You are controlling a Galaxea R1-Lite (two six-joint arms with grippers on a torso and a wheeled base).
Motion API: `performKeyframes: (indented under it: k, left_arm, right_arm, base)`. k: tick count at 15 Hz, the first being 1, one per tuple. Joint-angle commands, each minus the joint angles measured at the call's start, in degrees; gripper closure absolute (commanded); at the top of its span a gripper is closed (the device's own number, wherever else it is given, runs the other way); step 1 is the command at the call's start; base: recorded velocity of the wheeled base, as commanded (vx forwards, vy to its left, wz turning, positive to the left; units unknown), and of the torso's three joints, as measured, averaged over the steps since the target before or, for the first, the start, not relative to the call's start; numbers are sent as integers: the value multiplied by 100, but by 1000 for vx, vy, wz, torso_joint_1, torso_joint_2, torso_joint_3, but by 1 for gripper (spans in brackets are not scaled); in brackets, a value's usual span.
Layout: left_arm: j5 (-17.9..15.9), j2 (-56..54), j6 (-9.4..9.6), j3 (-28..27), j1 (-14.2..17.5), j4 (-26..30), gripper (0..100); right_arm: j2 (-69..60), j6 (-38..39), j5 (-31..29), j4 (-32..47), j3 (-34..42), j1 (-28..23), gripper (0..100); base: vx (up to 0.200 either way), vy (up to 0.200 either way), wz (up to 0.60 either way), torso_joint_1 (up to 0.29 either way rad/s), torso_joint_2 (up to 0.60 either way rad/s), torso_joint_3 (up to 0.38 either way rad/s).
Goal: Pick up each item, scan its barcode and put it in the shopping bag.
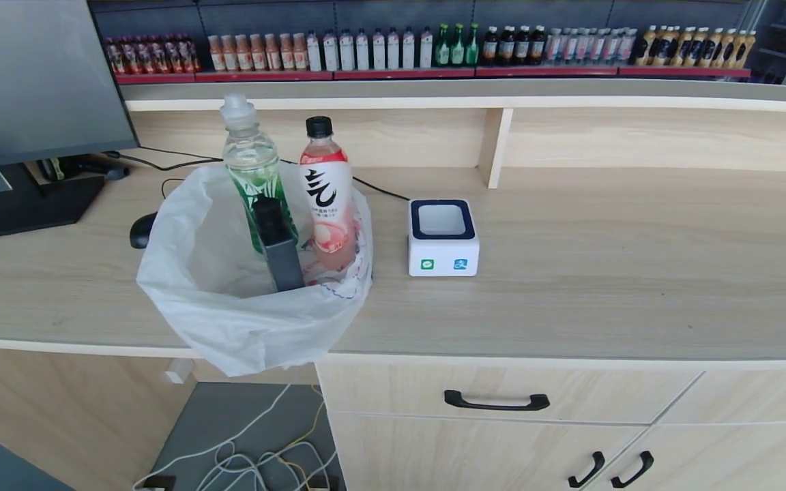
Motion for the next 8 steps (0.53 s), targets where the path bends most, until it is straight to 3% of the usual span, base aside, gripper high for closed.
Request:
performKeyframes:
  k: [1,8]
  left_arm:
    - [2,-1,-1,0,-9,0,0]
    - [2,-1,-1,0,-9,0,0]
  right_arm:
    - [0,9,8,-4,2,0,0]
    - [0,88,8,-13,2,0,0]
  base:
    - [0,0,0,0,0,0]
    - [0,0,0,0,0,0]
